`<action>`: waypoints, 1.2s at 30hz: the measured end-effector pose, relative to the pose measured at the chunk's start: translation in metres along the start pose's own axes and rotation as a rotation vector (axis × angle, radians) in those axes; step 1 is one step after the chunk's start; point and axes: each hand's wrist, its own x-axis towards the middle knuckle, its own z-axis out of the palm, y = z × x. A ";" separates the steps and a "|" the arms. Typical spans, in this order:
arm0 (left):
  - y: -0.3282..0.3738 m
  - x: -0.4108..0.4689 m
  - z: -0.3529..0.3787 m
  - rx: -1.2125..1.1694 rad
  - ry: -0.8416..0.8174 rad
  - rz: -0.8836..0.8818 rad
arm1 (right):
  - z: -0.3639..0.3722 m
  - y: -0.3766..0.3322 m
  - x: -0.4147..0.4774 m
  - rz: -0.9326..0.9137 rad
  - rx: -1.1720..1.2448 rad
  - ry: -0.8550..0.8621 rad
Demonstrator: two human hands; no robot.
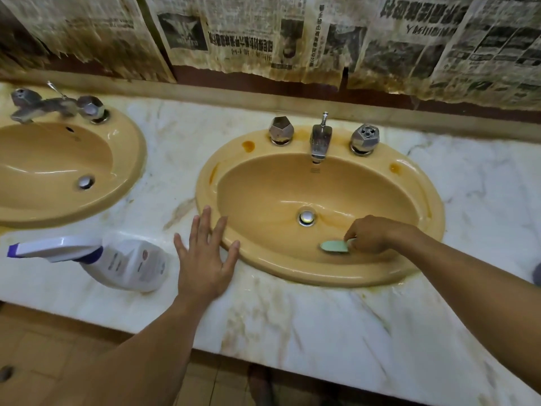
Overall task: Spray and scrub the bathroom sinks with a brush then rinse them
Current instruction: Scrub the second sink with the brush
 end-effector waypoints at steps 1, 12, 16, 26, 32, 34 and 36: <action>-0.001 0.001 0.000 0.002 0.000 -0.006 | -0.003 0.003 0.010 0.014 -0.024 0.003; -0.001 0.007 0.000 -0.018 0.020 -0.037 | -0.009 0.011 0.067 -0.007 -0.017 0.148; 0.002 0.006 -0.002 -0.039 0.043 -0.062 | -0.009 0.015 0.068 0.058 -0.055 0.249; 0.002 0.007 -0.005 -0.090 0.033 -0.082 | 0.001 0.014 0.065 0.095 -0.089 0.393; 0.003 0.008 -0.005 -0.104 0.047 -0.094 | -0.003 0.013 0.061 -0.009 -0.010 0.187; 0.004 0.007 -0.006 -0.111 0.056 -0.096 | -0.009 0.013 0.066 0.045 -0.058 0.278; 0.006 0.007 -0.007 -0.118 0.066 -0.097 | -0.009 0.009 0.067 0.088 -0.136 0.371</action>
